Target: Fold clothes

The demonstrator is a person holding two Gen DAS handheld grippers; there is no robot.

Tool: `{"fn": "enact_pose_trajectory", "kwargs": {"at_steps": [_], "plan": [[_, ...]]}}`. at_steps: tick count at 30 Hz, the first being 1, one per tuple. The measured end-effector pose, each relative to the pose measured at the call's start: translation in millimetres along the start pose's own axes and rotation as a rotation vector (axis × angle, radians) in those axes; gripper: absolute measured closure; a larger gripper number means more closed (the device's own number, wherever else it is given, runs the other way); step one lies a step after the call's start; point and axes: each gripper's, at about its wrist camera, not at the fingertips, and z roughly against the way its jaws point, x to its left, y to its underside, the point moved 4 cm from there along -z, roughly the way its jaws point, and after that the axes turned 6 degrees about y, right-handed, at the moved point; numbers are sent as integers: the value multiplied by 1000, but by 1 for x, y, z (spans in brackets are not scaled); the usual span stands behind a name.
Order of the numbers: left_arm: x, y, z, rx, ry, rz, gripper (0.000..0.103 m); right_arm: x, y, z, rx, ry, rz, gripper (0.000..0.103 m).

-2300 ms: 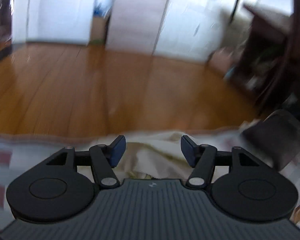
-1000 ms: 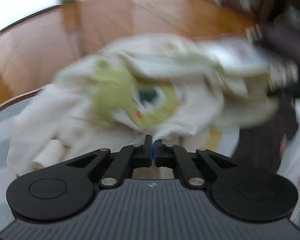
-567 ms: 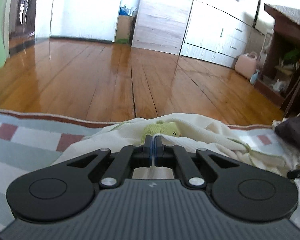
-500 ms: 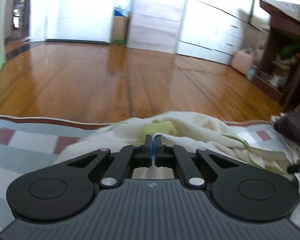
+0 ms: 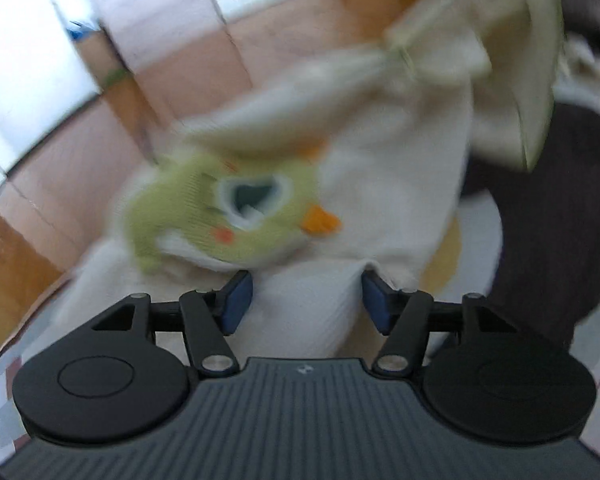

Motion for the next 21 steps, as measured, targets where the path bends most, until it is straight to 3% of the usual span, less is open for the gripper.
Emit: {"fn": "enact_pose_trajectory", "kwargs": {"at_steps": [2,4,6,8,10,13,15,18,19,21], "plan": [[-10,2,-4,3,-32,-71,47,1,1,0,-7,21,25,100],[-8,0,5,-49,-48,-65,98,3,-1,5,-37,48,70,101],[9,-3,25,-119,-76,27,99,0,-21,16,-110,93,104,103],[38,-7,60,-238,-143,156,99,-7,-49,32,-199,126,117,103],[67,2,86,-337,-154,291,99,-21,-74,47,-222,90,101,103],[113,19,122,-480,-151,496,101,-34,-75,43,-75,-92,-2,99],[128,29,114,-457,-167,557,101,-24,-49,30,34,-228,-50,92],[145,39,96,-456,-15,735,101,-5,-5,11,216,-443,-103,89],[148,40,92,-459,7,755,101,10,14,4,284,-500,-66,89],[149,40,84,-447,4,749,101,37,43,-2,334,-508,49,87]]}}
